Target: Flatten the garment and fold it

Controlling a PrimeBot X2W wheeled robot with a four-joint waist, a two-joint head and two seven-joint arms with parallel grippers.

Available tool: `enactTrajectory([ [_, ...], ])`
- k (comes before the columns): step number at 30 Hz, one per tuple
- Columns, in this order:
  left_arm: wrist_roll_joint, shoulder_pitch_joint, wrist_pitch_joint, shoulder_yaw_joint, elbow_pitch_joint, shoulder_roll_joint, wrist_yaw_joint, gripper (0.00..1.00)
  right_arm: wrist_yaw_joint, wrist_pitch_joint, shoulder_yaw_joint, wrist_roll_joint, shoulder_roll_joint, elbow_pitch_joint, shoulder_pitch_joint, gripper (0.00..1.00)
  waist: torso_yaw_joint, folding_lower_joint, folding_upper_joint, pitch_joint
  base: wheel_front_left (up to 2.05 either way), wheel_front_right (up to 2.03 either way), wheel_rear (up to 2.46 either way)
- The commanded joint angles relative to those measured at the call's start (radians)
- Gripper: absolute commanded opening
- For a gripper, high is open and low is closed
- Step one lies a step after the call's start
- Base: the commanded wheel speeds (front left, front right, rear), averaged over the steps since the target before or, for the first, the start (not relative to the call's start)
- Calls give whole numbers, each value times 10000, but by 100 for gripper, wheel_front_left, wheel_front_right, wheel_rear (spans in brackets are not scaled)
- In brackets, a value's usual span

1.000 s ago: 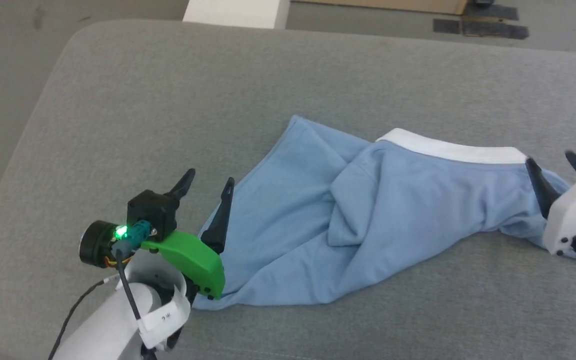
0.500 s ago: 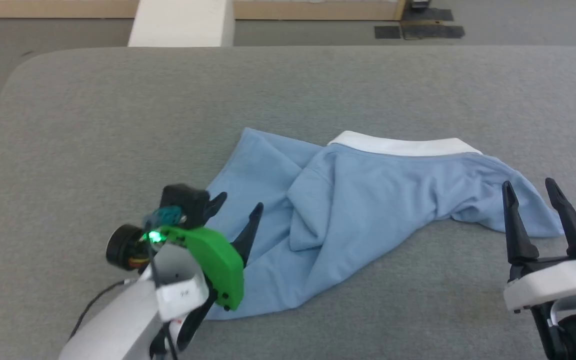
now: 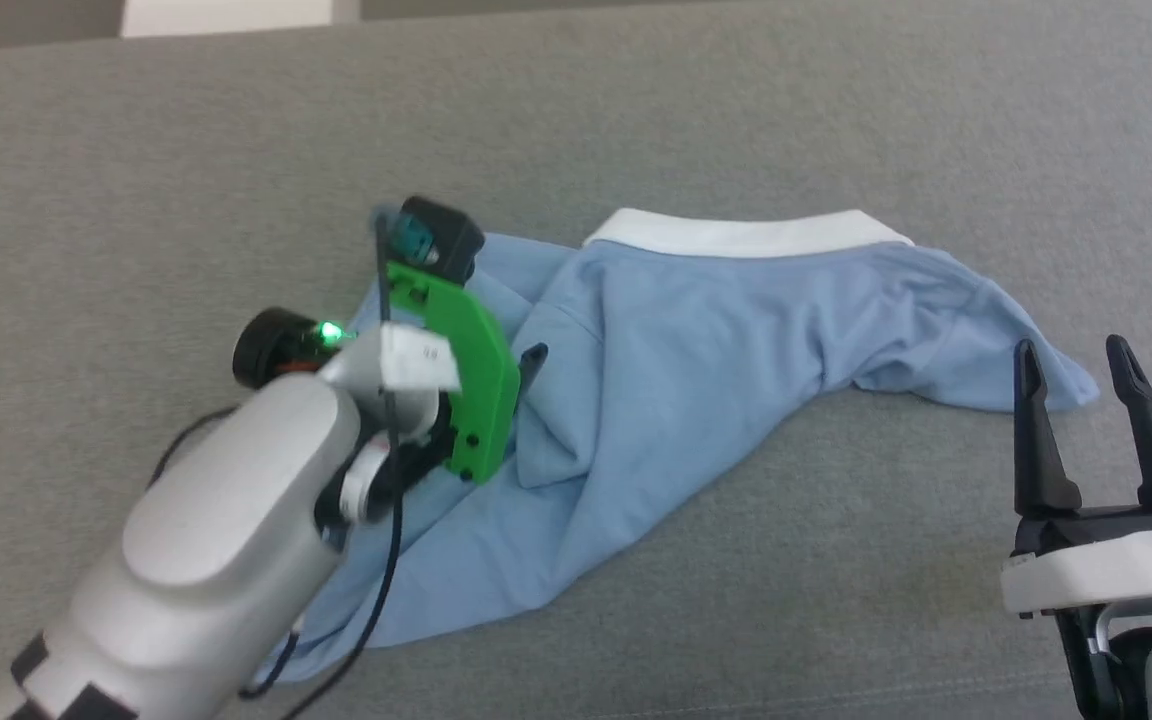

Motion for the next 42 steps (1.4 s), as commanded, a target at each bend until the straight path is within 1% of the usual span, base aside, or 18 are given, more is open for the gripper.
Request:
enactTrajectory([
  [1, -101, -397, 220, -11, 186, -83, -80, 100, -15, -117, -14, -95, 49, -17, -123, 100, -428, 0, -1, 480, 0, 0, 0],
  [6, -375, -1204, 1134, -111, 885, -225, -372, 100, -15, -299, 111, -118, 93, 118, -211, 100, -732, 0, -1, 823, 0, 0, 0],
  [10, -527, -1565, 1666, -196, 1271, -264, -505, 100, -15, -438, 118, 62, 100, 313, -269, 100, -893, 0, -1, 995, 0, 0, 0],
  [19, -510, -1795, 1947, -344, 1762, -202, -635, 100, -15, -653, 207, 229, 103, 655, -334, 100, -1000, 0, -1, 1240, 0, 0, 0],
  [20, -553, -1776, 2008, -378, 1771, -177, -711, 39, -15, -667, 224, 233, 103, 691, -343, 100, -990, 0, -1, 1255, 0, 0, 0],
  [21, -584, -1766, 2010, -375, 1768, -162, -749, 1, -15, -676, 243, 234, 103, 717, -352, 100, -980, 0, -1, 1262, 0, 0, 0],
  [25, -669, -1745, 1825, -274, 1729, -87, -876, 0, -15, -698, 292, 222, 103, 853, -403, 100, -927, 0, -1, 1199, 0, 0, 0],
  [26, -636, -1869, 1505, -92, 1699, -13, -918, 0, -15, -672, 315, 183, 104, 982, -447, 100, -889, 0, -1, 1014, 0, 0, 0],
  [30, -557, -2199, 1029, 261, 1764, 151, -949, 0, -15, -648, 359, 174, 104, 1149, -520, 100, -880, 0, -1, 676, 0, 0, 0],
  [33, -319, -2686, 496, 572, 1928, 396, -1065, 0, -15, -653, 410, 199, 104, 1274, -604, 100, -902, 0, -1, 399, 0, 0, 0],
  [38, 301, -3862, -452, 877, 2461, 718, -1525, 0, -15, -636, 490, 249, 104, 1478, -673, 100, -947, 0, -1, -23, 0, 0, 0],
  [42, 998, -5163, -1594, 1110, 3004, 809, -1872, 0, -15, -643, 611, 332, 104, 1668, -715, 100, -1022, 0, -1, -308, 0, 0, 0],
])
